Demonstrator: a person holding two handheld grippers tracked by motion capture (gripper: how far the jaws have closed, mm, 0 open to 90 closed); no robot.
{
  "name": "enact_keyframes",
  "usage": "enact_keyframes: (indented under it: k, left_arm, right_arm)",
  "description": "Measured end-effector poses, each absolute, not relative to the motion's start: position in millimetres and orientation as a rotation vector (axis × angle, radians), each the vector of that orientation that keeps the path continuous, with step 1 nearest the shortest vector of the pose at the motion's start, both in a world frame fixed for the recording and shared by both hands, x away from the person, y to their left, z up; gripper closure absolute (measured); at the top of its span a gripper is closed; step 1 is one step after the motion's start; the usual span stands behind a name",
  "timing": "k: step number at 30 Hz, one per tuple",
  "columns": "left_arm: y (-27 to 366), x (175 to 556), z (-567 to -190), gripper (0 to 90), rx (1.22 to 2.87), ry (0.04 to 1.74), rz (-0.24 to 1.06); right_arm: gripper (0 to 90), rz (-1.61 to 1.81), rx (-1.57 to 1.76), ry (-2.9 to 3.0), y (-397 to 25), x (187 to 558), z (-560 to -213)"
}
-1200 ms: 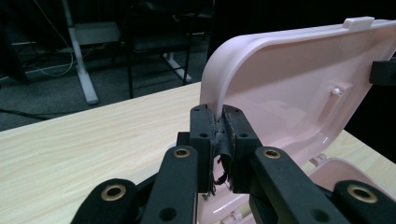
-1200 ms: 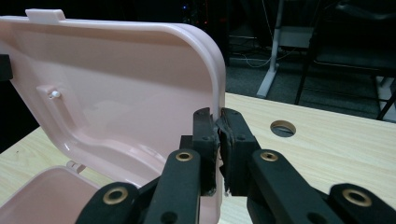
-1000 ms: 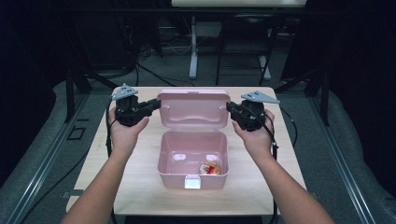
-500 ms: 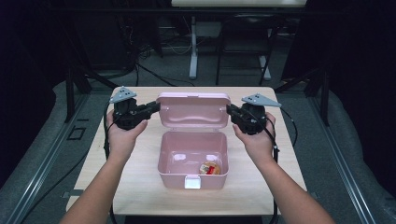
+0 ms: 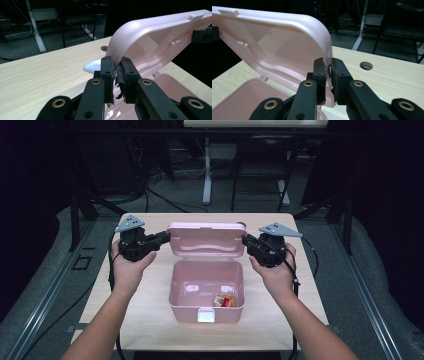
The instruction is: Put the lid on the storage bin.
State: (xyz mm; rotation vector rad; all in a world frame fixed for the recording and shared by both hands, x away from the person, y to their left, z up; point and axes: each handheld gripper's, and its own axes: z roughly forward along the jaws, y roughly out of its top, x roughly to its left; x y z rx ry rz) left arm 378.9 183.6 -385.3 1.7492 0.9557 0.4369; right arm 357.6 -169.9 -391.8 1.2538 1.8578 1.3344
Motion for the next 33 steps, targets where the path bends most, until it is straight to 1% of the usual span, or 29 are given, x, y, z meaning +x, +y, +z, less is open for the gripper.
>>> enact_keyframes:
  k: [12, 20, 25, 33]
  left_arm:
    - [186.4, 368.7, -388.6, 80.8, 1.763, 0.929, 0.419]
    - [187.7, 361.9, -389.4, 80.2, 1.782, 0.92, 0.405]
    - [188.6, 356.2, -390.6, 78.6, 1.779, 0.925, 0.384]
    - [188.7, 349.5, -389.5, 76.7, 1.795, 0.915, 0.389]
  right_arm:
    - [79.0, 1.353, 1.227, 1.867, -171.4, 347.6, -394.1]
    - [78.7, 1.362, 1.22, 1.886, -172.7, 341.2, -394.2]
    - [77.7, 1.37, 1.213, 1.895, -173.8, 337.2, -395.5]
    - [75.3, 1.385, 1.19, 1.904, -174.5, 328.3, -395.7]
